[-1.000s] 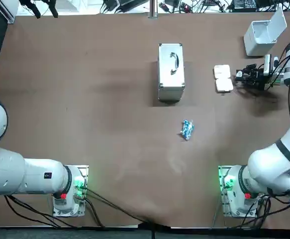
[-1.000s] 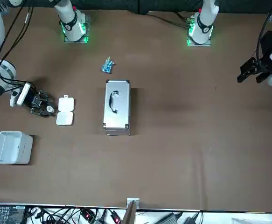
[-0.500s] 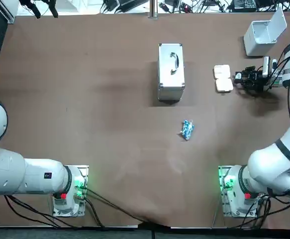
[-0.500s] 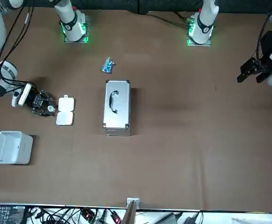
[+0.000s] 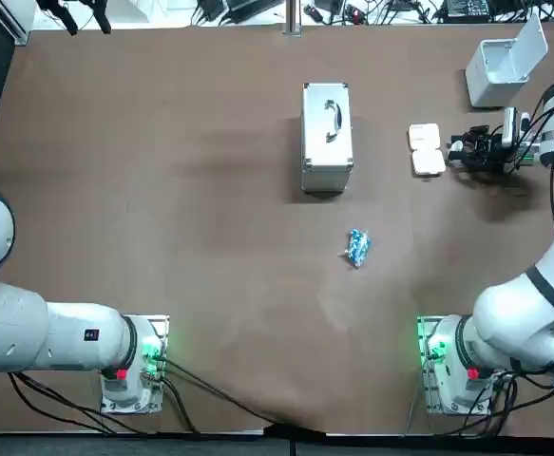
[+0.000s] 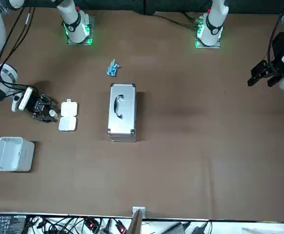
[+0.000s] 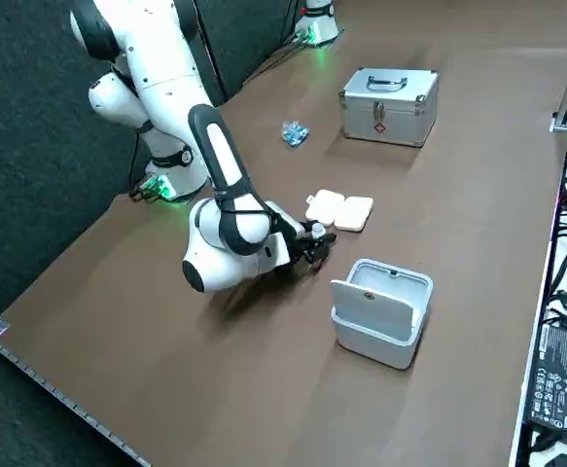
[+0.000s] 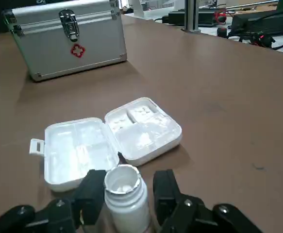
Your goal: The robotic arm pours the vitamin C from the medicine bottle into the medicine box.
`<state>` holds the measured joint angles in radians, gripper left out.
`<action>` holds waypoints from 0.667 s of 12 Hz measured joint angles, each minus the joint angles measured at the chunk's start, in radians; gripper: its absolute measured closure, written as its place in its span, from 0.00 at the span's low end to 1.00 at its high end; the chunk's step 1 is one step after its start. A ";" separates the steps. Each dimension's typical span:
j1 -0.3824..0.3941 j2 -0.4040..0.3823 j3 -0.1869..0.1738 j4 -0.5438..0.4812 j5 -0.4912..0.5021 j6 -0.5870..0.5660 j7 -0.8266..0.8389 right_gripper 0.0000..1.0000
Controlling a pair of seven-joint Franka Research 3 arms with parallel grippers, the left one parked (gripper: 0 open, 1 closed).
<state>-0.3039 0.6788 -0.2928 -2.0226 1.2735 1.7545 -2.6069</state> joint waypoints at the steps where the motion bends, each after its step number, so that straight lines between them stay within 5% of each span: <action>1: 0.000 0.000 -0.003 0.004 0.000 0.000 0.000 0.37; 8: 0.003 -0.024 -0.033 0.025 -0.024 0.000 0.012 0.33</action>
<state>-0.3011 0.6548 -0.3253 -1.9975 1.2492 1.7547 -2.5950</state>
